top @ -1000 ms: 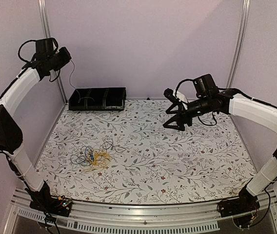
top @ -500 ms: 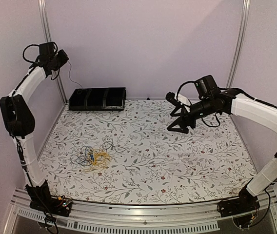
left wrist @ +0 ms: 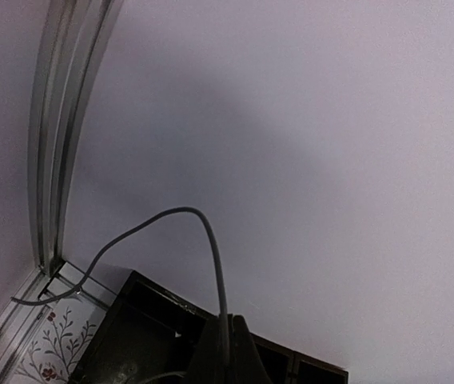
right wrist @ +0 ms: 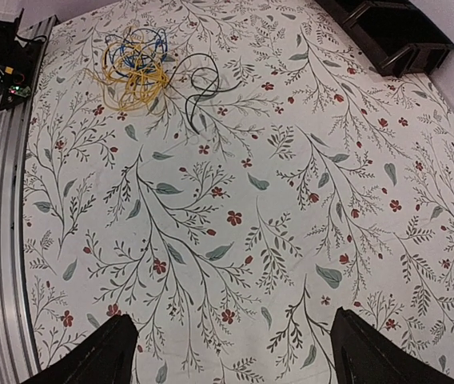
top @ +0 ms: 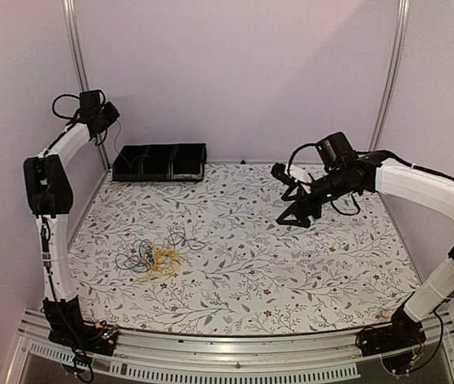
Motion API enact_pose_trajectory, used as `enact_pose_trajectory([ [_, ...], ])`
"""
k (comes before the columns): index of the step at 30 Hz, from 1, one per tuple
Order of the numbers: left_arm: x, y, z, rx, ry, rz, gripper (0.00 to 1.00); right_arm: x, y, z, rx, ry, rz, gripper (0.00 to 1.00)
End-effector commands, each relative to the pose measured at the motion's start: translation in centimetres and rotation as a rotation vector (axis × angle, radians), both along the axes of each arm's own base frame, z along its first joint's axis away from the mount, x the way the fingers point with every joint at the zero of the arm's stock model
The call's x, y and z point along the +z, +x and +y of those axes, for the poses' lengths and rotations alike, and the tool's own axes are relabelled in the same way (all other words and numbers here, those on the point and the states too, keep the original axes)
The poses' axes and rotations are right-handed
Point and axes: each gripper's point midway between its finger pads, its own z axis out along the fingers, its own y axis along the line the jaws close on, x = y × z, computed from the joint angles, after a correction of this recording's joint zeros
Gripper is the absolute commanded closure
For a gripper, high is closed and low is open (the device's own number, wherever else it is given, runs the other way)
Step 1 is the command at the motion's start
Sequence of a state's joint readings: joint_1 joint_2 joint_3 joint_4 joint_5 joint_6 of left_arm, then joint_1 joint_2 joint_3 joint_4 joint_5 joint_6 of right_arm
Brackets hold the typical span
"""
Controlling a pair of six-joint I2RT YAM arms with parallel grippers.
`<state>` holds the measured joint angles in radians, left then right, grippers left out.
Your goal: Untangle the cables
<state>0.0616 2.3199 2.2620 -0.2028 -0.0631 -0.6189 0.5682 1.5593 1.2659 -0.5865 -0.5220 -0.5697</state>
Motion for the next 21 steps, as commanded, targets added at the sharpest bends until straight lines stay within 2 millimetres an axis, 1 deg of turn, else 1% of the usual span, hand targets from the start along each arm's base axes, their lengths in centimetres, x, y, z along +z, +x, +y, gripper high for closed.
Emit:
enact_pose_trajectory([
  [1, -0.9, 0.9, -0.3, -0.001, 0.008, -0.022, 1.00, -1.0, -0.2, -0.6, -0.006, -0.033, 0.009, 0.12],
  [5, -4.1, 1.8, -1.9, -0.050, 0.024, 0.020, 1.00, -1.3, -0.4, -0.8, -0.006, -0.038, 0.022, 0.12],
  [7, -5.9, 2.2, -2.9, -0.090, 0.022, 0.044, 1.00, -1.4, -0.6, -0.7, -0.003, -0.038, 0.031, 0.12],
  [12, -9.9, 2.3, -4.4, -0.132, 0.022, 0.112, 1.00, -1.8, -0.8, -0.7, -0.001, -0.036, 0.048, 0.12],
  [15, -11.4, 2.2, -5.3, -0.158, 0.038, 0.138, 1.00, -1.9, -0.7, -0.7, -0.004, -0.035, 0.050, 0.12],
  [18, -12.6, 2.1, -5.6, -0.174, 0.035, 0.157, 1.00, -2.1, -0.8, -0.7, -0.003, -0.037, 0.055, 0.12],
  [21, -13.4, 2.2, -5.7, -0.181, 0.037, 0.167, 1.00, -2.2, -0.9, -0.7, -0.003, -0.036, 0.061, 0.12],
])
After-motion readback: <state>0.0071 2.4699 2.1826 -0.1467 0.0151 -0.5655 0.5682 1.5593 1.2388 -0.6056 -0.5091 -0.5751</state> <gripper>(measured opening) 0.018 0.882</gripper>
